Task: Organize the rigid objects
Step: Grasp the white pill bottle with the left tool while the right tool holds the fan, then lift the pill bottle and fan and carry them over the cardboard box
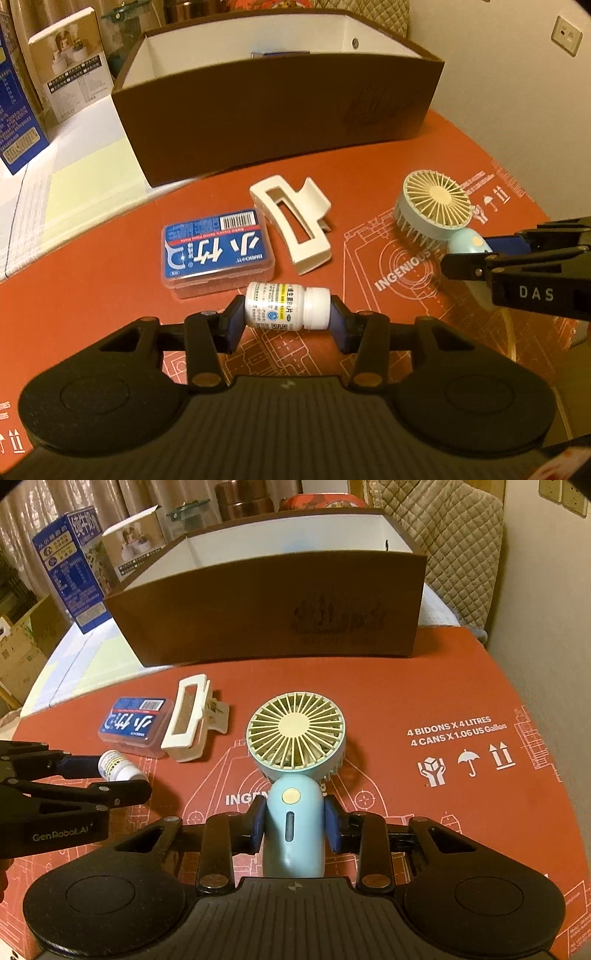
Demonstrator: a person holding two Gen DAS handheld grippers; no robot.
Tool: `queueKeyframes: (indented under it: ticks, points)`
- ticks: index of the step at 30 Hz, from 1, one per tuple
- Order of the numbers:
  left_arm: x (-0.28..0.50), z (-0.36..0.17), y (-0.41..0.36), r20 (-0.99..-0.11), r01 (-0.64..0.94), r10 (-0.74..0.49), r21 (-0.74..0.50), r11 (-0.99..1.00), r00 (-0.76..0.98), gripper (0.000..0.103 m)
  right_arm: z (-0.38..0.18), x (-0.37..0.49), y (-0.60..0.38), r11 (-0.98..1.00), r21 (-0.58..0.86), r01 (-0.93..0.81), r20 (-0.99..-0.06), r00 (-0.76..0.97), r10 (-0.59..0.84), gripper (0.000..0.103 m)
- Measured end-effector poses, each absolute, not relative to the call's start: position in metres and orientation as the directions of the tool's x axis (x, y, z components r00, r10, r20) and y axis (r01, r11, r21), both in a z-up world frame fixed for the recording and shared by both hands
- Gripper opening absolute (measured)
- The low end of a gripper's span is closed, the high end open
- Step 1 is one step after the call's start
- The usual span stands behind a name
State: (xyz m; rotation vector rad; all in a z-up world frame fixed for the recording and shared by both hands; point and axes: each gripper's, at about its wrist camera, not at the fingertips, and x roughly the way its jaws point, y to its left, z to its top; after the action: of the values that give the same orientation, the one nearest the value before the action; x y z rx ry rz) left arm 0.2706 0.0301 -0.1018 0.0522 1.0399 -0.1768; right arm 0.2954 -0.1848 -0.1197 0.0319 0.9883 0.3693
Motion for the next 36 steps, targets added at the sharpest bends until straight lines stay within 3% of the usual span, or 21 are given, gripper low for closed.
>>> queueKeyframes:
  ticks: [36]
  points:
    - [0.331, -0.014, 0.037, -0.74, 0.154, -0.108, -0.006, 0.988, 0.663, 0.042, -0.039, 0.344, -0.185, 0.902, 0.249, -0.354, -0.675, 0.604, 0.423, 0.03]
